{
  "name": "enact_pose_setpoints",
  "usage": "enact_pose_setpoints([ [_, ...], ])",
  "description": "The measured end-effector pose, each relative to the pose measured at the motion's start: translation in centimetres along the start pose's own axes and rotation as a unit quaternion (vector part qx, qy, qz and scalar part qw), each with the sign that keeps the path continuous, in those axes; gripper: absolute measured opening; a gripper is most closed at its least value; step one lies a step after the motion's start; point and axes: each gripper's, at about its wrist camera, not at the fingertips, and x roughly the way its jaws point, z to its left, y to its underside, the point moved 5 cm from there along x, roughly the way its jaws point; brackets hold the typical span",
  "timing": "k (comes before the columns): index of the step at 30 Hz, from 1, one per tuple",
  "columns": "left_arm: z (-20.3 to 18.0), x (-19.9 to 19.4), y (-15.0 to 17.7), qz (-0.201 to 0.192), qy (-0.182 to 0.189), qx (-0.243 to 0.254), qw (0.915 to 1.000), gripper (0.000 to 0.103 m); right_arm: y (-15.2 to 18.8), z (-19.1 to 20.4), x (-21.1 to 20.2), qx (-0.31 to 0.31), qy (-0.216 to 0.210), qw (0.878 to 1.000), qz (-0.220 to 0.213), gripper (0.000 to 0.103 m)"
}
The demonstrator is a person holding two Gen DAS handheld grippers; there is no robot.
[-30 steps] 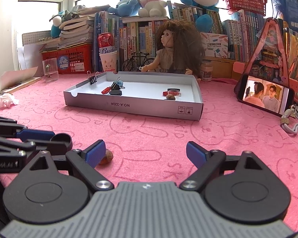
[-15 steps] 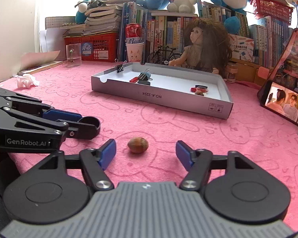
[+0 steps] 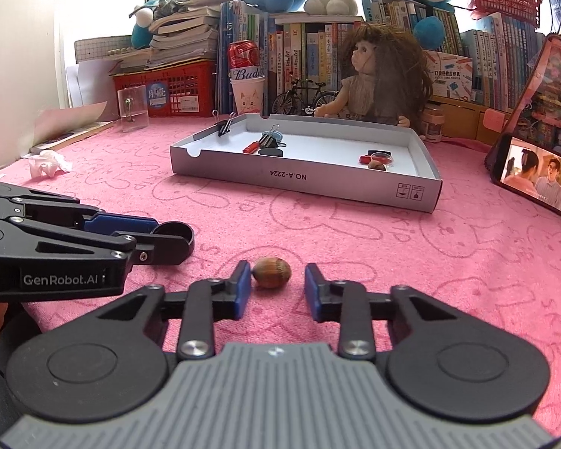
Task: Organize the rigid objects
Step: 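Carry the cap with the left tool while the right tool carries the walnut over the tray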
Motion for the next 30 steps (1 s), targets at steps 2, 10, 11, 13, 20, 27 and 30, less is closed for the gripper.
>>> enact_pose_setpoints([
  [2, 0.0, 0.0, -0.1, -0.001, -0.001, 0.0, 1.0, 0.03, 0.0, 0.1, 0.0, 0.004, 0.0, 1.0, -0.001, 0.028],
  [10, 0.3, 0.3, -0.5, -0.004, -0.008, -0.004, 1.0, 0.03, -0.3, -0.1, 0.0, 0.012, 0.007, 1.0, -0.006, 0.028],
  [11, 0.3, 0.3, -0.5, -0.004, -0.009, -0.005, 0.9999, 0.03, -0.4, -0.2, 0.1, 0.014, 0.009, 1.0, -0.006, 0.028],
  [13, 0.4, 0.4, -0.6, -0.004, -0.01, -0.007, 0.9999, 0.03, -0.5, -0.4, 0.1, 0.019, 0.012, 1.0, -0.008, 0.028],
  [20, 0.5, 0.7, -1.3, -0.009, -0.016, -0.013, 0.9997, 0.03, -0.8, -0.8, 0.3, 0.033, 0.026, 0.999, -0.013, 0.028],
  [27, 0.4, 0.9, -1.7, -0.014, -0.016, -0.012, 0.9997, 0.03, -1.1, -1.0, 0.4, 0.036, 0.03, 0.999, -0.015, 0.028],
  [30, 0.3, 1.0, -1.9, -0.015, -0.017, -0.013, 0.9997, 0.03, -1.2, -1.0, 0.4, 0.037, 0.032, 0.999, -0.017, 0.028],
])
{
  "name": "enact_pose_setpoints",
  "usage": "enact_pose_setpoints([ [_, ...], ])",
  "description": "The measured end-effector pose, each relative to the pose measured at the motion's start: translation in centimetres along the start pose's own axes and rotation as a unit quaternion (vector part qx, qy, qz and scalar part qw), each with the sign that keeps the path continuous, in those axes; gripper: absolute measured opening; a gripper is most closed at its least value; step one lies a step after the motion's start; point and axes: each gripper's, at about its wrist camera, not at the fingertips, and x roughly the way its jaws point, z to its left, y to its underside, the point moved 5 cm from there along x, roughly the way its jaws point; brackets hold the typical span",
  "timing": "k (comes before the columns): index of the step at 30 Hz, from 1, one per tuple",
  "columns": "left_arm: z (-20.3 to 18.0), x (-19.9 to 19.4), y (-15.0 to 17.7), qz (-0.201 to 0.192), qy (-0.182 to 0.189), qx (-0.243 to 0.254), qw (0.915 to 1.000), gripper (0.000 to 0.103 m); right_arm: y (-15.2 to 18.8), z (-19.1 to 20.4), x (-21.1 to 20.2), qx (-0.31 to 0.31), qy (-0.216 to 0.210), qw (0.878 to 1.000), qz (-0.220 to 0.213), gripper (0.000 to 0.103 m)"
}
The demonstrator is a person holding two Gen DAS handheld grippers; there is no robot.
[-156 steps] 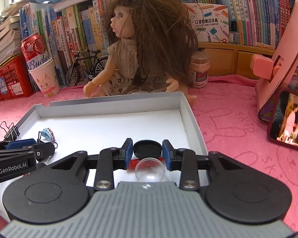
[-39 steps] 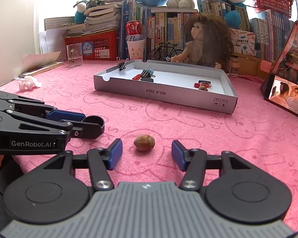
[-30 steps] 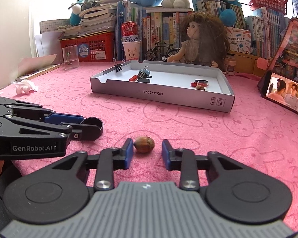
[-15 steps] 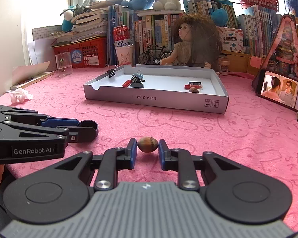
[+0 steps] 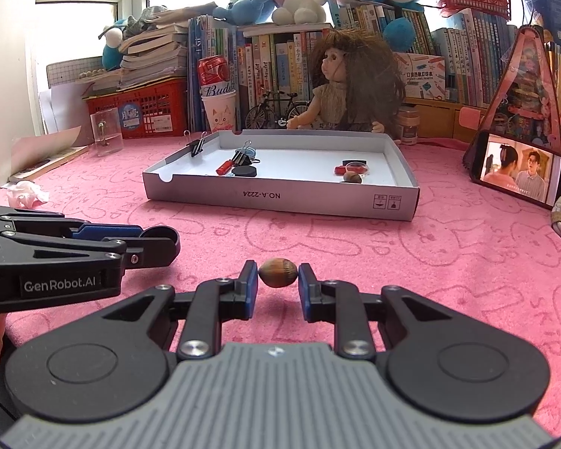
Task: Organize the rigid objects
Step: 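Carry the cap with the left tool while the right tool carries the walnut over the tray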
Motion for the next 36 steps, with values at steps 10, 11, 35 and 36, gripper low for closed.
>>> enact_pose_setpoints([
  [10, -0.1, 0.4, -1.5, -0.018, -0.003, 0.002, 0.9998, 0.03, -1.0, -0.2, 0.3, 0.003, 0.007, 1.0, -0.01, 0.028],
  [11, -0.1, 0.4, -1.6, -0.019, -0.003, 0.002, 0.9998, 0.03, -1.1, -0.2, 0.3, 0.004, 0.008, 1.0, -0.01, 0.028],
  [35, 1.5, 4.1, -5.0, -0.013, -0.026, -0.025, 0.9992, 0.03, -3.7, -2.4, 2.7, 0.033, 0.034, 0.999, -0.019, 0.028],
  [36, 1.6, 4.3, -5.3, -0.013, -0.027, -0.026, 0.9992, 0.03, -3.9, -2.5, 2.8, 0.034, 0.036, 0.999, -0.019, 0.028],
])
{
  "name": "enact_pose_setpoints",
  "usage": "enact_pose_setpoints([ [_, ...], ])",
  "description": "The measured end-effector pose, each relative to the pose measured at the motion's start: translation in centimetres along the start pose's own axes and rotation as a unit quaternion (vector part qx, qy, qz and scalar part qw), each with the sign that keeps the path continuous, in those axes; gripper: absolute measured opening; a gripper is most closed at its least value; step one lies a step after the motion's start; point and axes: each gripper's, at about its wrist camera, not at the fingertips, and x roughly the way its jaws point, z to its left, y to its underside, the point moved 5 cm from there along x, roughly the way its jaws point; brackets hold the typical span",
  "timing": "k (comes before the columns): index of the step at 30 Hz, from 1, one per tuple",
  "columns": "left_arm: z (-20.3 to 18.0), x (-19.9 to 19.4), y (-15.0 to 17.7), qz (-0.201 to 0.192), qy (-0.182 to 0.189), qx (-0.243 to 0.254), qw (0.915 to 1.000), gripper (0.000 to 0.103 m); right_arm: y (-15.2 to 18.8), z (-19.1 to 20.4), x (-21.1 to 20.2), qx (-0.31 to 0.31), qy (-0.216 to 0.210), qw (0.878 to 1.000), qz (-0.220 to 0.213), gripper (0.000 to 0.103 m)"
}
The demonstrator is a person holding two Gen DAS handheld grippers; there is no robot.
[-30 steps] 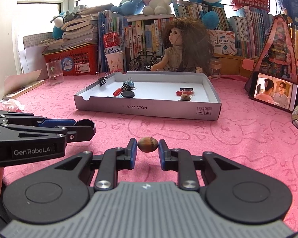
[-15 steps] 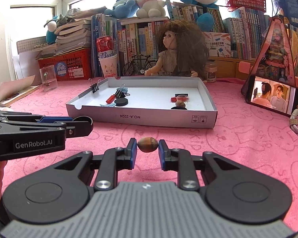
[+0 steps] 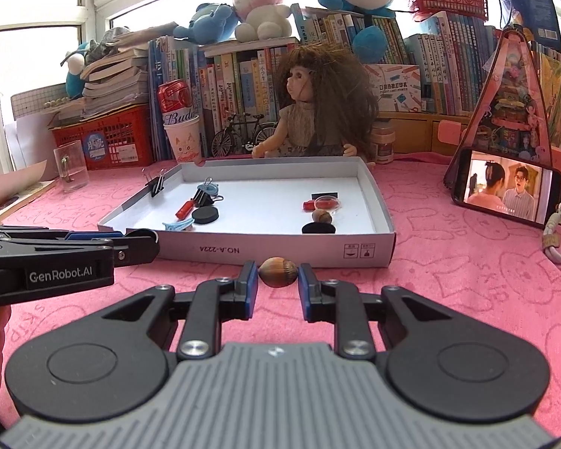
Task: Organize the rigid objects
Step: 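Carry the cap with the left tool while the right tool carries the walnut over the tray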
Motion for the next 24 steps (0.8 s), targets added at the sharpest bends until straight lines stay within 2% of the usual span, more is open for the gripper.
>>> enact_pose_setpoints([
  [24, 2.6, 6.5, -4.6, 0.007, -0.012, -0.036, 0.9993, 0.03, -3.3, -1.6, 4.9, 0.027, 0.016, 1.0, -0.003, 0.028],
])
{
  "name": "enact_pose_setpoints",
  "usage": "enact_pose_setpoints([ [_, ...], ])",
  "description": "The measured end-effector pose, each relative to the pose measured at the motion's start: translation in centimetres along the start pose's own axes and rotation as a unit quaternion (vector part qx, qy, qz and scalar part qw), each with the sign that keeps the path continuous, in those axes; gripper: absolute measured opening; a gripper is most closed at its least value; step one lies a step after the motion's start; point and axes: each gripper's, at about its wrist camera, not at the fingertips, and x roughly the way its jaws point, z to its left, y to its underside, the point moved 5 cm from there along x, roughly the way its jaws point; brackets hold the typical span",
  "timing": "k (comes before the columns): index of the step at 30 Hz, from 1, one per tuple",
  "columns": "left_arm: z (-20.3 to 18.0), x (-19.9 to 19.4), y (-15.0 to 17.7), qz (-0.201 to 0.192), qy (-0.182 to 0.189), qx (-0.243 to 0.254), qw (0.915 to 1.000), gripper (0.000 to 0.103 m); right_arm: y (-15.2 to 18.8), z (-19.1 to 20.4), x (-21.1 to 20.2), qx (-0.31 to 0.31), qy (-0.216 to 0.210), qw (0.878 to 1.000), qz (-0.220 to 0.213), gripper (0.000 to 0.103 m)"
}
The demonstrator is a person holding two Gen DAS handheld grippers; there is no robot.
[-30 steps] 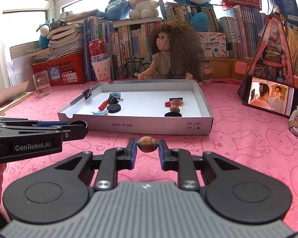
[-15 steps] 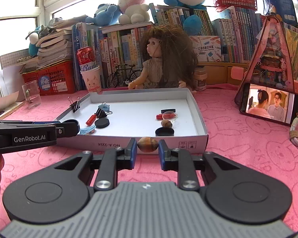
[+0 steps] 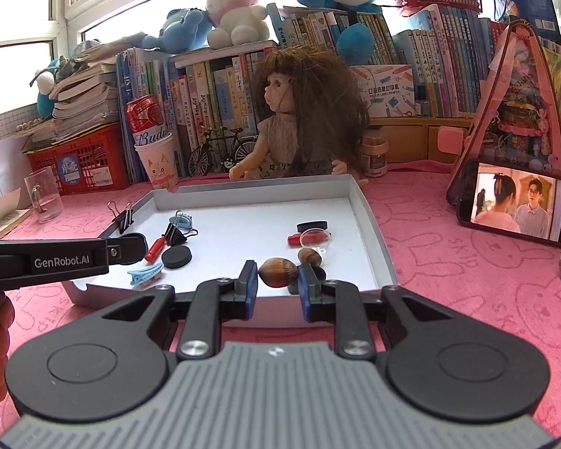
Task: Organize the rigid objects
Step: 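Carry the cap with the left tool while the right tool carries the walnut over the tray, then open the left tool releasing the cap while the right tool releases the walnut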
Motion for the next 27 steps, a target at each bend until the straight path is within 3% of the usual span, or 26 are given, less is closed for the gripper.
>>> enact_pose_setpoints([
  [7, 0.4, 1.8, -0.1, 0.01, -0.008, -0.001, 0.9999, 0.03, -0.6, -0.5, 1.6, 0.0, 0.003, 1.0, 0.009, 0.028],
  [20, -1.3, 3.9, 0.0, 0.018, 0.018, 0.01, 0.9996, 0.03, -0.7, -0.5, 4.3, 0.024, -0.013, 0.999, 0.022, 0.028],
  [27, -1.4, 5.9, 0.7, 0.041, 0.029, 0.004, 0.9987, 0.03, -0.6, -0.9, 5.7, 0.039, -0.021, 0.998, 0.039, 0.028],
])
